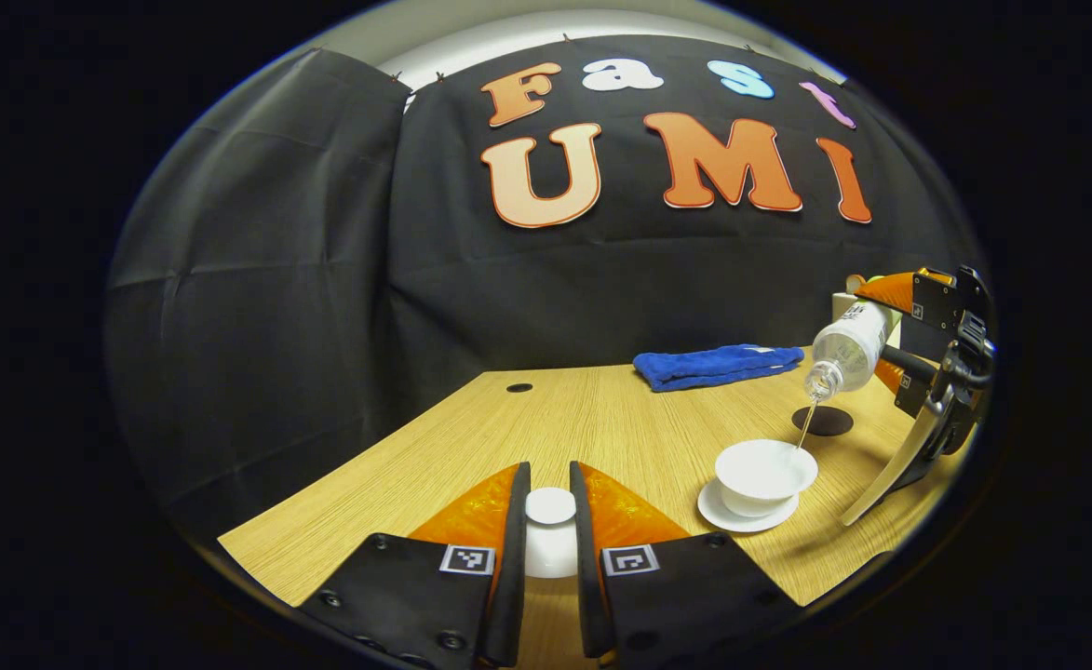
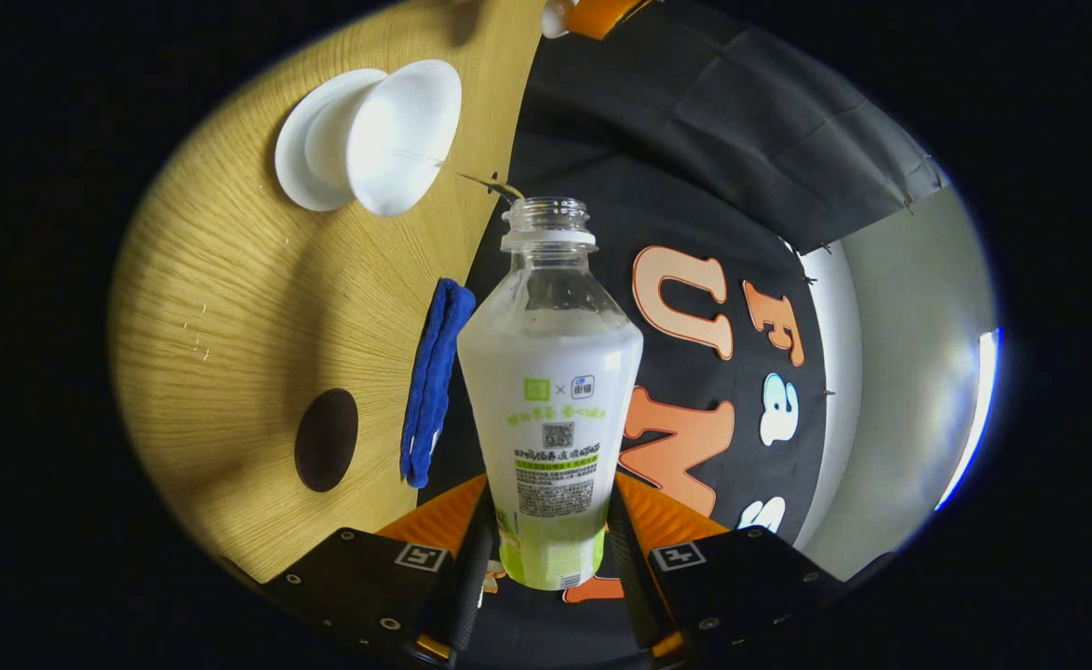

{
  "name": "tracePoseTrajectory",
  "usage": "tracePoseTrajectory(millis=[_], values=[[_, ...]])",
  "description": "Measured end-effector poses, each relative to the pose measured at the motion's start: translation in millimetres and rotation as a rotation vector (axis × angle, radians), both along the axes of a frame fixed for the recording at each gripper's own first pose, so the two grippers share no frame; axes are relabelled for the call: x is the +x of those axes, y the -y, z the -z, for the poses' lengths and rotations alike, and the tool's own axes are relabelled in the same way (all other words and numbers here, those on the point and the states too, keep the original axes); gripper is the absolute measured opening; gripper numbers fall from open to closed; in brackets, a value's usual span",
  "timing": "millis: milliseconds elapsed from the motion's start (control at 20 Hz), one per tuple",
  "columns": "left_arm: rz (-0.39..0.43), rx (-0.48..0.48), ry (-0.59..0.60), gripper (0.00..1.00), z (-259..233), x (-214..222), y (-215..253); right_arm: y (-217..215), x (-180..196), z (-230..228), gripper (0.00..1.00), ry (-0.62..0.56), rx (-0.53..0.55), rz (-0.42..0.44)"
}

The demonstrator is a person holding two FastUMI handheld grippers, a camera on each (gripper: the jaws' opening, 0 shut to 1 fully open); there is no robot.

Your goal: Open the teacup lid with one hand, grasp the water bottle and pour water into the teacup with the other hand; after pouring, place the water bottle on the coaster and then close the teacup lid.

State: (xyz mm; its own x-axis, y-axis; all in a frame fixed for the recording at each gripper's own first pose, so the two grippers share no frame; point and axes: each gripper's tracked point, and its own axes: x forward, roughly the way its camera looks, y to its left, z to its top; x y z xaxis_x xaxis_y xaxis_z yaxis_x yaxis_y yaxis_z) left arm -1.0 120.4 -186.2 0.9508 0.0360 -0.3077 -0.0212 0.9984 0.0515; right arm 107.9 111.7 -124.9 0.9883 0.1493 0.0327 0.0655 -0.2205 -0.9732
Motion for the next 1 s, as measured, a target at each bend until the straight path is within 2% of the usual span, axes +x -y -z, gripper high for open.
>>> tracePoseTrajectory(millis=[350, 400, 500, 1000], values=[[-0.006, 0.003, -0.006, 0.28, 4.8, 1.5, -2.9, -0.9, 1.2, -6.4, 0.65, 0.029, -0.028, -0.011], [-0.006, 0.002, -0.005, 0.26, 3.9, 0.9, -3.3, 1.2, 1.9, -4.2, 0.65, 0.021, -0.034, -0.006], [-0.006, 0.002, -0.008, 0.29, 5.3, 1.3, -2.5, 3.4, 2.4, -2.6, 0.65, 0.020, -0.050, -0.007], [0.001, -0.008, -0.014, 0.28, 7.1, -0.8, -1.1, -1.2, -1.1, -3.5, 0.65, 0.031, -0.083, -0.034]])
